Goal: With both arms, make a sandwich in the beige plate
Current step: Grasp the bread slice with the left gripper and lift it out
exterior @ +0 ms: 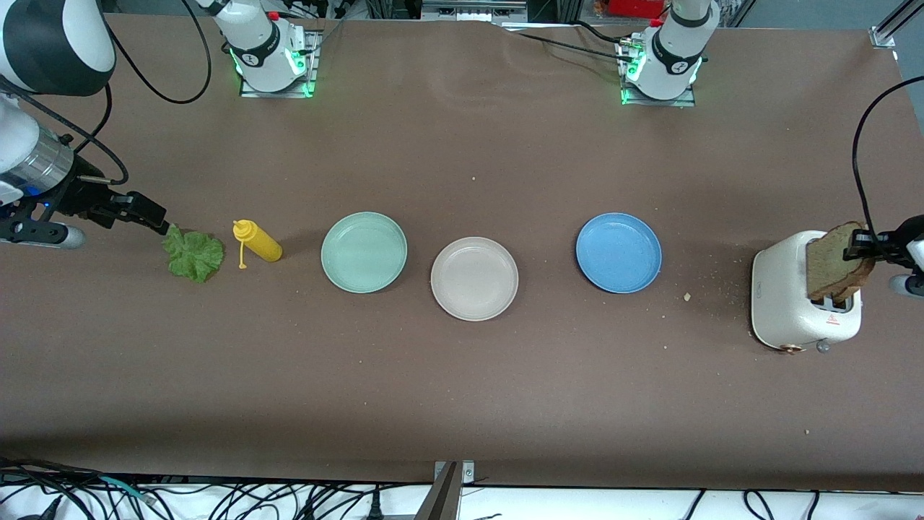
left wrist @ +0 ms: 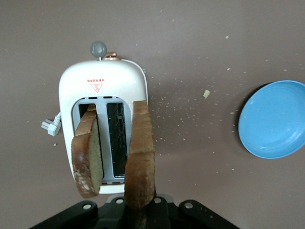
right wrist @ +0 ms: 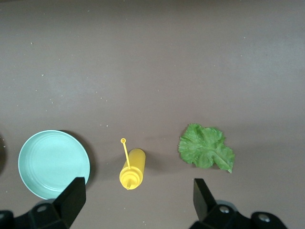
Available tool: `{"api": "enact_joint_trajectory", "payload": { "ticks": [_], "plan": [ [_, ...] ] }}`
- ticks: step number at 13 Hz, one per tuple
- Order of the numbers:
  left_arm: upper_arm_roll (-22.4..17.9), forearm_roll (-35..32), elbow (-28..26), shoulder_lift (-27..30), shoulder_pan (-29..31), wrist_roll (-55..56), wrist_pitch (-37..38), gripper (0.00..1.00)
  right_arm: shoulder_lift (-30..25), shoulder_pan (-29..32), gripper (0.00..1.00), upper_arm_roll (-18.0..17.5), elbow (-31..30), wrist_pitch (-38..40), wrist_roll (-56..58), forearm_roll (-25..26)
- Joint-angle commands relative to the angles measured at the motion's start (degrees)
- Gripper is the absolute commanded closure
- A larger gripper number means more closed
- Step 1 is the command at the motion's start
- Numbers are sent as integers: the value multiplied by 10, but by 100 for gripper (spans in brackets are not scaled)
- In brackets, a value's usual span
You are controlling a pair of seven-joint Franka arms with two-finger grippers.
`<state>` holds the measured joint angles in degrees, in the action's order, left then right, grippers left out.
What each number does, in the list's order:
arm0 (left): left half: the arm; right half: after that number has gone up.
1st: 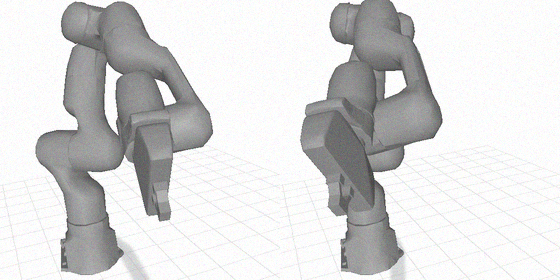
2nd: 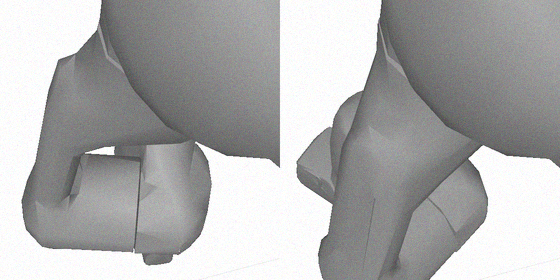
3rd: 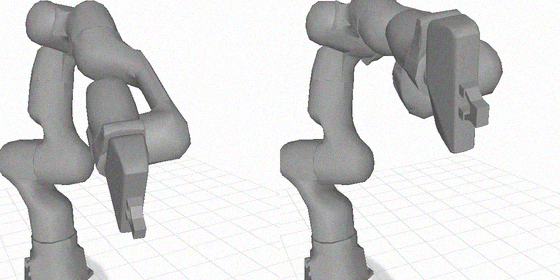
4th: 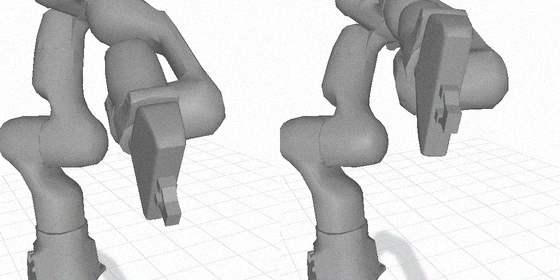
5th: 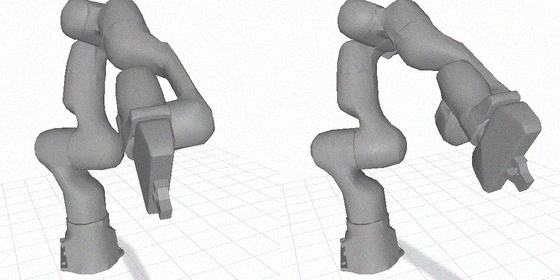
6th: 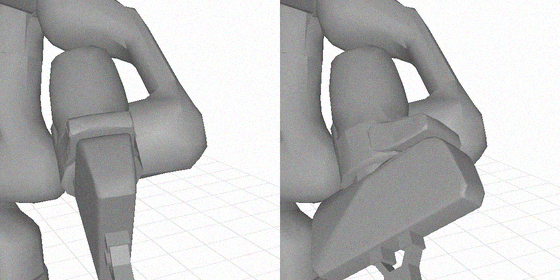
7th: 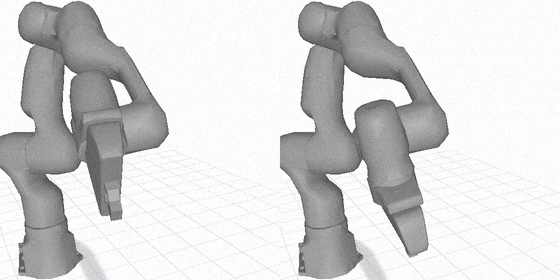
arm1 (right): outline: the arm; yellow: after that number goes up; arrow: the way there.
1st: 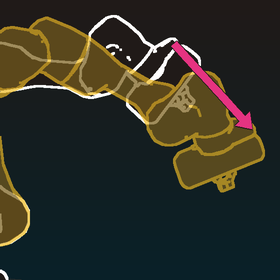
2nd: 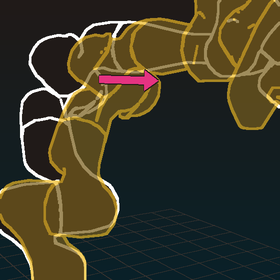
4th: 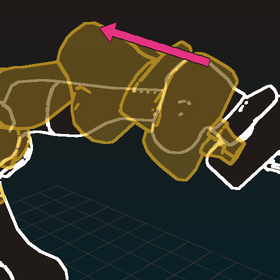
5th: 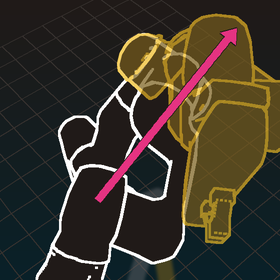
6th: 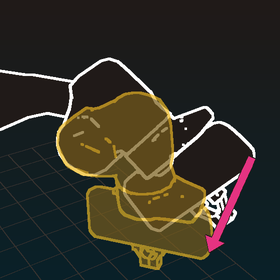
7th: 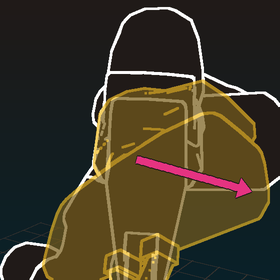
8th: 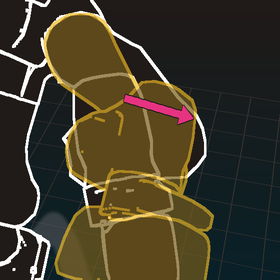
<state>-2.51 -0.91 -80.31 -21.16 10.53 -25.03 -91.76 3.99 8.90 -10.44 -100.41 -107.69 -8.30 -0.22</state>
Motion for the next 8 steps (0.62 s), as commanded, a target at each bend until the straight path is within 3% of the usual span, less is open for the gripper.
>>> {"api": "enact_joint_trajectory", "payload": {
  "ticks": [1, 4, 8],
  "plan": [
    [0, 14, 39, -2, -15, -9, 23, 100, 1, 4, 0, -2, 7, 9, 3, -3],
    [-2, 46, 40, -4, -72, 97, 23, 100, 1, 4, 0, -2, 7, 12, 2, -3],
    [-3, 184, 39, -58, -146, 141, 22, 100, 1, 4, 0, -2, 7, 13, 2, -3]
  ]
}}
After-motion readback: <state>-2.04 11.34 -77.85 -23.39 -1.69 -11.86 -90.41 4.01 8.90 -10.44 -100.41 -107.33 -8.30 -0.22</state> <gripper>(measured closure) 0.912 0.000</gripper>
